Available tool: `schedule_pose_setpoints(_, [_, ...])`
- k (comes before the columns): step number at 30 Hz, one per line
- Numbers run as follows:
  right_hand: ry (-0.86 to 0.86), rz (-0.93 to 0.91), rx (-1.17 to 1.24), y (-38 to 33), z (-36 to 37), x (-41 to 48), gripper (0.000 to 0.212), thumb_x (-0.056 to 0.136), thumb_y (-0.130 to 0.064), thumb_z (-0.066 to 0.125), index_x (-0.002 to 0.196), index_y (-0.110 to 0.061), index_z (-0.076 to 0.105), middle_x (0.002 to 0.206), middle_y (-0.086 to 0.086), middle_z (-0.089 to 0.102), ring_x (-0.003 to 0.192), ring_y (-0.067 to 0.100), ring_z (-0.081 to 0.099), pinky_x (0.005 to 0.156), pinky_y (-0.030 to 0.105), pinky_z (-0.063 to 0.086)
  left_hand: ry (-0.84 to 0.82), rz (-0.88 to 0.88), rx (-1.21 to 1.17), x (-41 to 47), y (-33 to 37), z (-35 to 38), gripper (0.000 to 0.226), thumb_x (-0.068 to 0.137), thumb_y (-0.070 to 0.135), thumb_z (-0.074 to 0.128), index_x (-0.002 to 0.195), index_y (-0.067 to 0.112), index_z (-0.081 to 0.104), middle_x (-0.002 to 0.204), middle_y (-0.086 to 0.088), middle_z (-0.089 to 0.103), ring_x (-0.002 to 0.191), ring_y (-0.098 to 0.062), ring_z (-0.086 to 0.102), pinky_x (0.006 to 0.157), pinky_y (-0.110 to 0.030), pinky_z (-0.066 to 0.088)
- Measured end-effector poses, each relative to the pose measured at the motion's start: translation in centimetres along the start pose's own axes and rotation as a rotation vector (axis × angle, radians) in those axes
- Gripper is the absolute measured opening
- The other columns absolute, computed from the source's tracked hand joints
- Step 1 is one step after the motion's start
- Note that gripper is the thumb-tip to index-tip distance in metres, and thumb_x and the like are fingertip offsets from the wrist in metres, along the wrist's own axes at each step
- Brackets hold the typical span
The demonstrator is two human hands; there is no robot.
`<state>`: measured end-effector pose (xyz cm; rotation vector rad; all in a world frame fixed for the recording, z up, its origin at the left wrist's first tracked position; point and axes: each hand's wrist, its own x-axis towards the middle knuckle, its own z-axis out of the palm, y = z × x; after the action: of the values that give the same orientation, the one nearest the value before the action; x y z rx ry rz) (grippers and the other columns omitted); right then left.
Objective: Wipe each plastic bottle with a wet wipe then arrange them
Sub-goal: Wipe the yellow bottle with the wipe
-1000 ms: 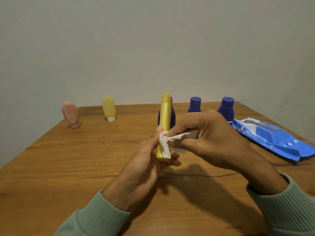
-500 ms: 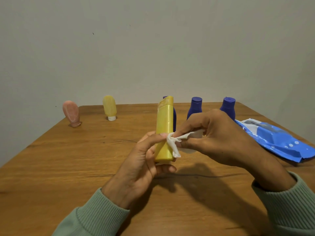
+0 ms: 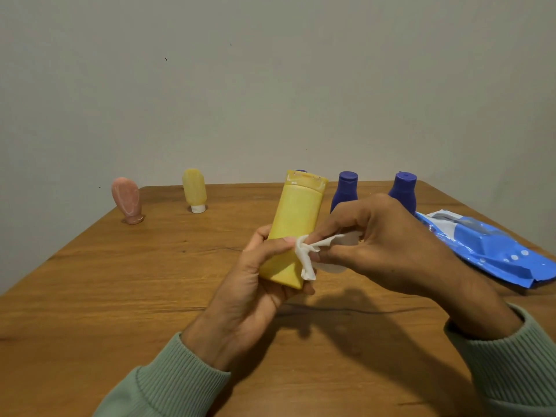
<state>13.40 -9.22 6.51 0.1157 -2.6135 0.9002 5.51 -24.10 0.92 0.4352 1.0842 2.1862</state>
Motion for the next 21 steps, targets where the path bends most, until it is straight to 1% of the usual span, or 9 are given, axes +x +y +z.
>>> schedule_pose_setpoints(1, [-0.003, -0.002, 0.001, -0.03, 0.06, -0.02, 0.016, 0.076, -0.026, 0.074, 0.092, -0.028, 0.075, 0.083, -0.017, 0.067, 0.079, -0.003, 0.061, 0.065, 0.018, 0.053, 0.000, -0.015, -0.035, 0.03, 0.04, 0.06, 0.044, 0.075, 0.018, 0.066, 0.117, 0.007, 0.056, 0.098, -0.015, 0.071, 0.073, -0.026, 0.065, 0.054, -0.038, 0.053])
schedule_pose_setpoints(4, [-0.003, -0.017, 0.004, -0.13, 0.30, -0.06, 0.015, 0.077, -0.025, 0.075, 0.091, -0.027, 0.075, 0.083, -0.017, 0.068, 0.079, -0.004, 0.062, 0.065, 0.019, 0.053, 0.014, -0.050, -0.086, 0.10, 0.21, 0.03, 0.054, 0.086, 0.040, 0.058, 0.127, 0.004, 0.056, 0.118, -0.022, 0.067, 0.088, -0.030, 0.064, 0.057, -0.040, 0.053])
schedule_pose_setpoints(6, [0.005, -0.021, 0.010, -0.16, 0.36, -0.06, 0.014, 0.077, -0.024, 0.075, 0.091, -0.027, 0.075, 0.083, -0.017, 0.068, 0.078, -0.003, 0.062, 0.064, 0.018, 0.053, 0.034, -0.057, -0.103, 0.11, 0.29, 0.00, 0.056, 0.091, 0.048, 0.049, 0.126, 0.004, 0.056, 0.120, -0.024, 0.066, 0.092, -0.033, 0.064, 0.058, -0.040, 0.053])
schedule_pose_setpoints(9, [0.009, -0.018, 0.010, -0.19, 0.34, -0.01, 0.014, 0.077, -0.024, 0.074, 0.091, -0.027, 0.075, 0.082, -0.019, 0.066, 0.078, -0.005, 0.061, 0.063, 0.016, 0.051, 0.044, -0.072, -0.139, 0.07, 0.37, 0.17, 0.058, 0.097, 0.049, 0.039, 0.128, 0.003, 0.054, 0.119, -0.024, 0.066, 0.089, -0.031, 0.065, 0.058, -0.039, 0.053])
schedule_pose_setpoints(11, [0.019, -0.016, 0.009, -0.23, 0.35, 0.01, 0.015, 0.077, -0.023, 0.074, 0.091, -0.027, 0.074, 0.082, -0.020, 0.065, 0.079, -0.006, 0.060, 0.063, 0.014, 0.050, 0.061, -0.084, -0.162, 0.01, 0.40, 0.23, 0.055, 0.098, 0.047, 0.036, 0.128, 0.005, 0.054, 0.117, -0.022, 0.068, 0.088, -0.030, 0.067, 0.060, -0.039, 0.054])
schedule_pose_setpoints(15, [0.044, -0.009, 0.006, -0.15, 0.34, 0.05, 0.017, 0.077, -0.020, 0.074, 0.092, -0.027, 0.074, 0.085, -0.019, 0.065, 0.081, -0.005, 0.060, 0.064, 0.012, 0.050, 0.089, -0.100, -0.187, -0.06, 0.33, 0.11, 0.046, 0.100, 0.044, 0.037, 0.124, 0.009, 0.054, 0.113, -0.020, 0.070, 0.090, -0.030, 0.071, 0.064, -0.041, 0.058])
schedule_pose_setpoints(18, [0.030, -0.009, 0.006, -0.17, 0.42, 0.02, 0.019, 0.077, -0.018, 0.074, 0.093, -0.027, 0.074, 0.087, -0.018, 0.065, 0.082, -0.002, 0.060, 0.066, 0.016, 0.050, 0.096, -0.117, -0.228, -0.10, 0.26, 0.03, 0.047, 0.100, 0.044, 0.037, 0.128, 0.008, 0.051, 0.115, -0.022, 0.069, 0.093, -0.032, 0.072, 0.064, -0.043, 0.060])
schedule_pose_setpoints(21, [0.025, -0.032, 0.006, -0.31, 0.54, 0.04, 0.021, 0.077, -0.017, 0.074, 0.092, -0.031, 0.072, 0.083, -0.021, 0.063, 0.083, -0.004, 0.058, 0.066, 0.016, 0.050, 0.117, -0.121, -0.261, -0.08, 0.21, -0.07, 0.047, 0.099, 0.043, 0.039, 0.127, 0.006, 0.050, 0.112, -0.023, 0.070, 0.096, -0.032, 0.072, 0.073, -0.045, 0.061])
